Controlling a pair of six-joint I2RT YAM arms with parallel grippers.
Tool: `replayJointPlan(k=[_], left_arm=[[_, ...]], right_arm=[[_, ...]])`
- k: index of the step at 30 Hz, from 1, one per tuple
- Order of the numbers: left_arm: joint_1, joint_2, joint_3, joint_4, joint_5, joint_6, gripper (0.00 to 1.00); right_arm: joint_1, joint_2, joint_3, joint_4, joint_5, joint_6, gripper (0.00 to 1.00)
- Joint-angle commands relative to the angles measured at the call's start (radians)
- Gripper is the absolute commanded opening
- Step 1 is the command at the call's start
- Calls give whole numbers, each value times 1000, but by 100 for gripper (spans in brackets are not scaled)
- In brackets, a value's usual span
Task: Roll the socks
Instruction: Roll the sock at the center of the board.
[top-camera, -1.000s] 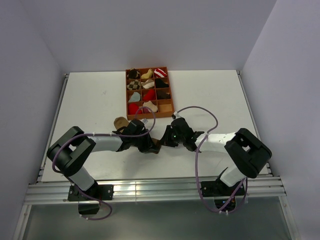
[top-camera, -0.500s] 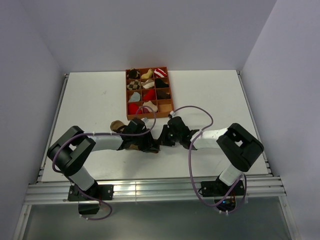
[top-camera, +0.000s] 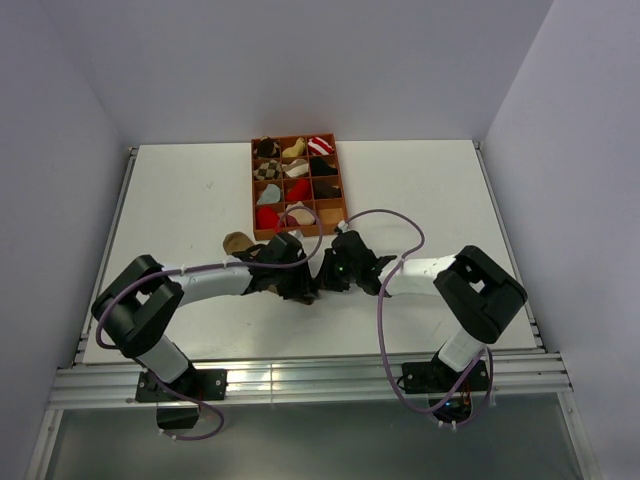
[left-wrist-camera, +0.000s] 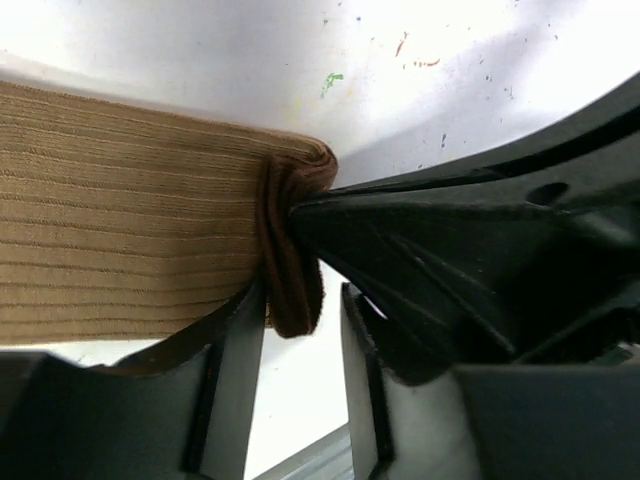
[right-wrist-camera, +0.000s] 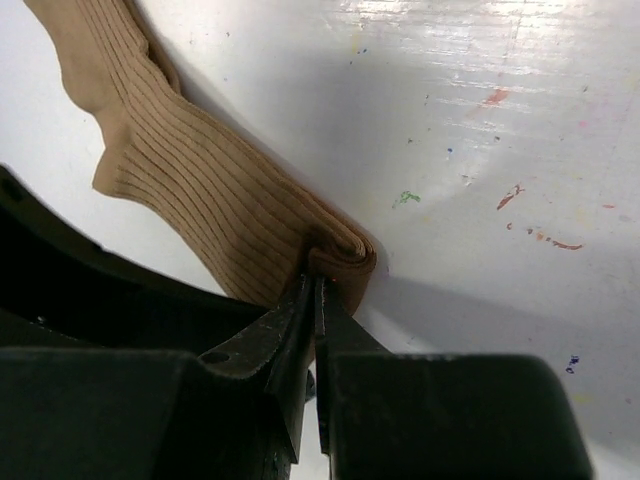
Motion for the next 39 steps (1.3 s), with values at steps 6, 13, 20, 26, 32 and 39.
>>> replayJointPlan(k=[6,13,20,26,32,39], left_arm=[[-55,52,86,-68,-137,50,24],[-69,72,59,-64,-131,10,0],[-11,20,-67,73,-8,-79,0],[42,-7,-113,165,69,-112,0],[61,-30,-155,237,121,-142,0],[89,-46,-204,310,169,-180,0]], right_arm=[[20,15,27,-45,0,-13,12],[18,-37,-2,18,-26,1,13],[8,-230,-124,188,-38,29,30],[-8,-267,-241,260,-49,49,55],[-17,-209,-313,377,-84,75,54],[-32,-97,-352,535,-125,115,46]])
